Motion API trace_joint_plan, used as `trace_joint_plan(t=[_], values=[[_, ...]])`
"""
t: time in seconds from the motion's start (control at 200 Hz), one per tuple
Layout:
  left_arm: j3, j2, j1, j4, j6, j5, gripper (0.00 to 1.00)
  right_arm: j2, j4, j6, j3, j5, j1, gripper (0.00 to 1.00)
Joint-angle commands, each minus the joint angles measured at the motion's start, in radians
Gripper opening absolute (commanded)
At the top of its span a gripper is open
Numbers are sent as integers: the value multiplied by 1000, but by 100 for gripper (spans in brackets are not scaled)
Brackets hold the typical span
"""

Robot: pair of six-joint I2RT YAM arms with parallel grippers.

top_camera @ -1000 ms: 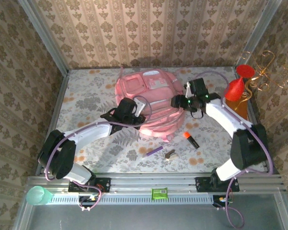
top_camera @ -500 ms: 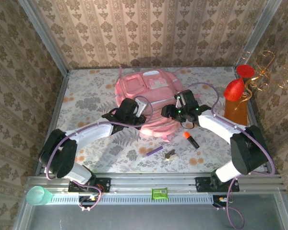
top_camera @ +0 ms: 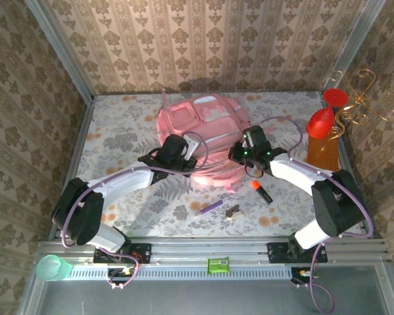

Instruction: Pack the student bag

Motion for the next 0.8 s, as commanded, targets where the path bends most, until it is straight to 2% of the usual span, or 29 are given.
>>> trace_joint_plan(t=[0.0, 0.195, 0.265, 0.39, 0.47, 0.525, 0.585, 0.69, 0.795], values=[[-24, -48, 126, -49, 51, -73, 0, -56, -7, -67, -20, 44, -51, 0], [10, 0, 265, -29, 70, 12, 0, -45, -45, -181, 19, -34, -68, 0], [36, 25, 290, -26, 84, 61, 0, -26, -73, -222, 44, -55, -76, 0], [45, 31, 293, 2, 109, 238, 0, 11, -105, -253, 70, -64, -113, 0], [-2, -1, 288, 76, 76, 373, 0, 34, -119, -261, 86, -60, -144, 0], [-32, -26, 279, 117, 57, 427, 0, 51, -140, -272, 106, -73, -161, 0], [-40, -43, 260, 108, 65, 437, 0, 63, -169, -291, 134, -99, -176, 0], [-17, -53, 243, 16, 112, 366, 0, 46, -216, -324, 160, -125, -180, 0], [-6, -48, 191, -10, 144, 355, 0, 27, -179, -295, 148, -197, -172, 0]])
